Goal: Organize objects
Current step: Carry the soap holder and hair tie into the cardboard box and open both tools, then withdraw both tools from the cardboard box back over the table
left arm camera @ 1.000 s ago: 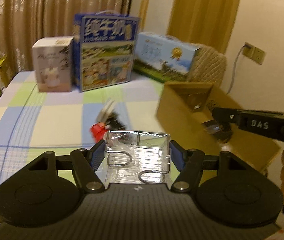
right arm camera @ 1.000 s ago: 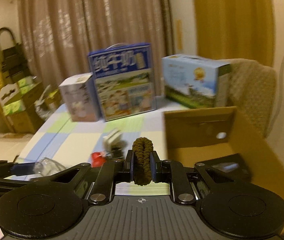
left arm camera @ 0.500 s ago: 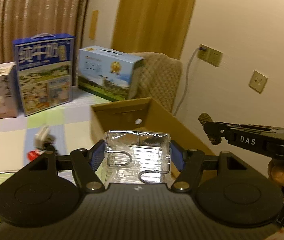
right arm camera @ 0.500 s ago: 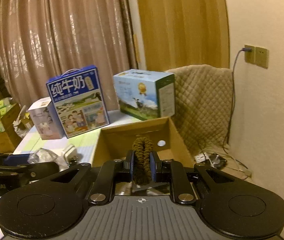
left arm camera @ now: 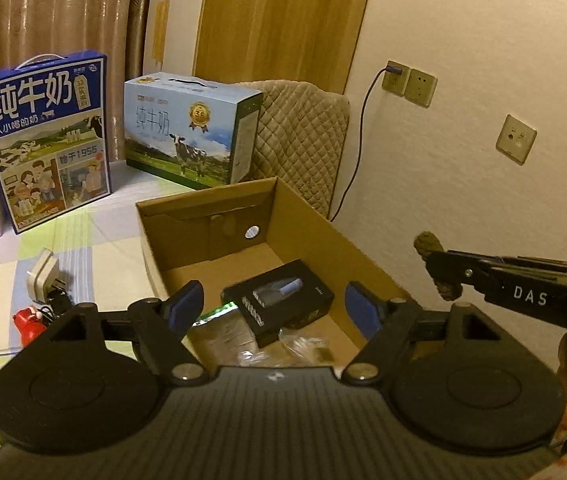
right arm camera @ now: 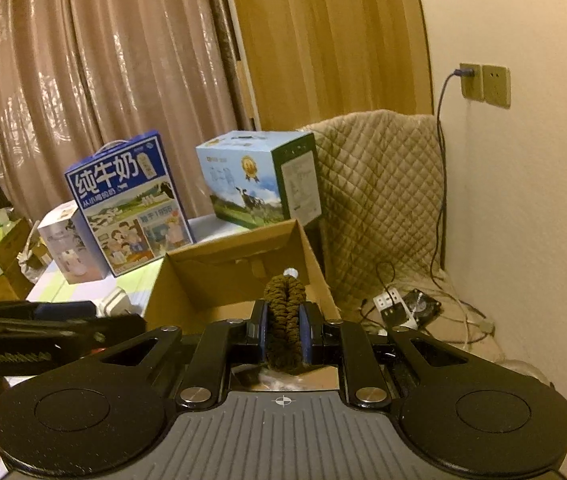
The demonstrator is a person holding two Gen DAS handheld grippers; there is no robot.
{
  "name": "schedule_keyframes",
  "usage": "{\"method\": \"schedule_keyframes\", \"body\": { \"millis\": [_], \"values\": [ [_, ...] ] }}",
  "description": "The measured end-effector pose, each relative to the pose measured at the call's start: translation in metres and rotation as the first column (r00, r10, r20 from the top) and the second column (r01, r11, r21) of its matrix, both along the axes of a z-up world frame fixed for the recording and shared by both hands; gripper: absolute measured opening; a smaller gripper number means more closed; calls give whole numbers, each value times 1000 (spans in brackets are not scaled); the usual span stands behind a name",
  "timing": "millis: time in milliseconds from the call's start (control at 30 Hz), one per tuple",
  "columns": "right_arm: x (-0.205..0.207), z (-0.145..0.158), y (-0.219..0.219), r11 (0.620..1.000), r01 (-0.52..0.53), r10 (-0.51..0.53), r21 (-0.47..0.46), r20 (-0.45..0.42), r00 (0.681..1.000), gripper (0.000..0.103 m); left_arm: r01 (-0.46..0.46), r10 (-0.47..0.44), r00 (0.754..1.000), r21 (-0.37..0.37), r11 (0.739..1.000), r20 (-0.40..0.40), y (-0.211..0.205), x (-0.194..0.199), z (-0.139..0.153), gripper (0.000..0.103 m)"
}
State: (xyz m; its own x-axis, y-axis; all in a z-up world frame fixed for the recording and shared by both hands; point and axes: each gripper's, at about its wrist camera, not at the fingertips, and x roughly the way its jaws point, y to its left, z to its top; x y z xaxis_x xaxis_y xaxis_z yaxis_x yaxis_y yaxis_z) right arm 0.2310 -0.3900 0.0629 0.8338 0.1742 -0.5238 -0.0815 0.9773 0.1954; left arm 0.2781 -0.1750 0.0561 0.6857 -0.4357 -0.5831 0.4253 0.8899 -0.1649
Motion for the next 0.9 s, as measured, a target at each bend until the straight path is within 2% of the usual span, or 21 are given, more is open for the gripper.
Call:
{"method": "schedule_keyframes", "body": {
  "millis": [333,400,467,500,600,733,900],
  "values": [
    [4,-8,16,999,-39,39,15,-22,999,13,-31,31,999,11,999,13,23,-5,4,76],
    [5,-8,18,998,-56,57,28,-16,998,26,-42,42,999,8,999,16,31,-6,5,76],
    [6,-8,18,997,-62,62,53,-6,998,64,-53,53,998,10,999,19,39,-7,6,78],
    [6,-8,17,996,-57,57,65,0,998,67,-60,60,998,11,998,21,43,-8,6,81],
    [4,-5,14,995,-42,42,94,5,999,68,-73,73,997,28,997,33,59,-13,4,85],
    [1,1,16,996,-26,25,85,10,1000,68,-102,100,994,69,992,38,85,-19,-2,85],
    [-4,12,32,996,-47,44,81,31,999,68,-165,162,986,87,982,45,123,-25,-5,92]
  ]
}}
